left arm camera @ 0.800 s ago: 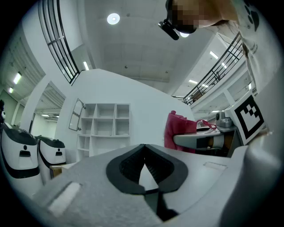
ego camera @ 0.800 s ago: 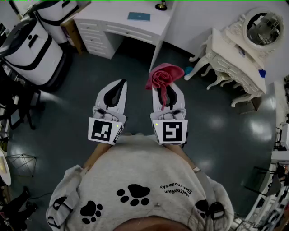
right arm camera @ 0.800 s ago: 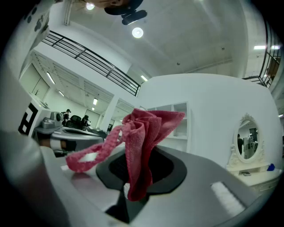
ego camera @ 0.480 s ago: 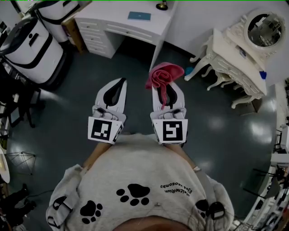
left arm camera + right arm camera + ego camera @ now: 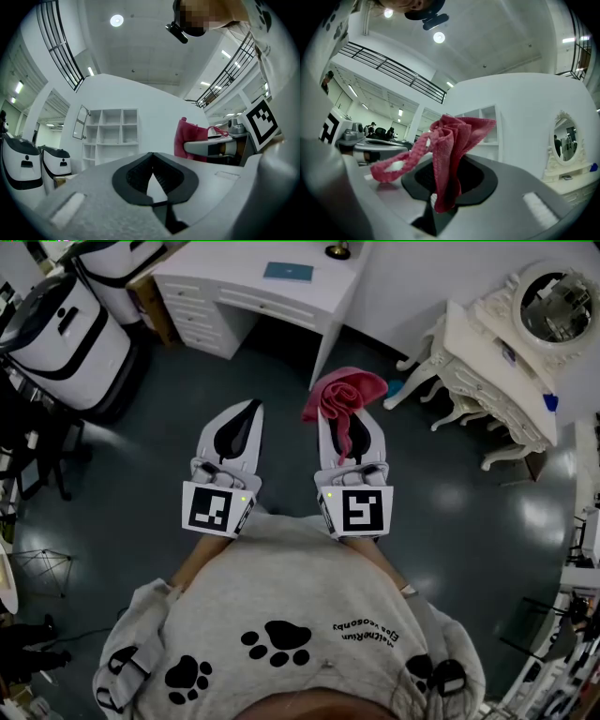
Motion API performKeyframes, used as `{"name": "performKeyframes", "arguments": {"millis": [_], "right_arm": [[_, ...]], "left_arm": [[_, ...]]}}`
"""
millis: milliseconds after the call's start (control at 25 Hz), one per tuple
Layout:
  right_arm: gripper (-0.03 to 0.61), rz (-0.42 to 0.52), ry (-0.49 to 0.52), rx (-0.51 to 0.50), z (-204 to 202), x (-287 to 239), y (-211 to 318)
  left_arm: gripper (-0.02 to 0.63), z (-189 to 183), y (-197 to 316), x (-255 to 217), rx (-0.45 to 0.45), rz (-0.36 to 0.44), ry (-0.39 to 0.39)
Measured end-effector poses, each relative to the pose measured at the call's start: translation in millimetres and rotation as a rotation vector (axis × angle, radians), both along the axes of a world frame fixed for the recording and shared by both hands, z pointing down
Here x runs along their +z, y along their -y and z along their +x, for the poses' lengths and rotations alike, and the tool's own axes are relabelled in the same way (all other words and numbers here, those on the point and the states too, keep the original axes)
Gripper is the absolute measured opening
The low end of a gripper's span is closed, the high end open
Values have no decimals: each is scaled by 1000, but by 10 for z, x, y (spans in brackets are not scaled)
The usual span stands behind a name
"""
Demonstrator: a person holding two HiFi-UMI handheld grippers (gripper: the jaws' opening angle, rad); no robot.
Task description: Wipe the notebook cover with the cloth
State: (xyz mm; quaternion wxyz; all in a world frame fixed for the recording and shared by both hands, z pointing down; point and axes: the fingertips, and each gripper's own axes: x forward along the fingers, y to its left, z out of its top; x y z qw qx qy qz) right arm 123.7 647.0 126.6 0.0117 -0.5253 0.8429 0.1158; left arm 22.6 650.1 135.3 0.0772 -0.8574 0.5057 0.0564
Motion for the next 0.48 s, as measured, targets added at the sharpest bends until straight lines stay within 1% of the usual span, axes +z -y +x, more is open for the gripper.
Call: {"name": "performKeyframes", "arguments": {"millis": [280,480], "right_arm": [[74,-21,-5,-8,-81,97,350],[74,-29,-6,-10,-218,143,796]], "left_arm": [[5,-112,374,91,-12,-19,-2],[5,-243,855,160,-11,-26,-18]]}}
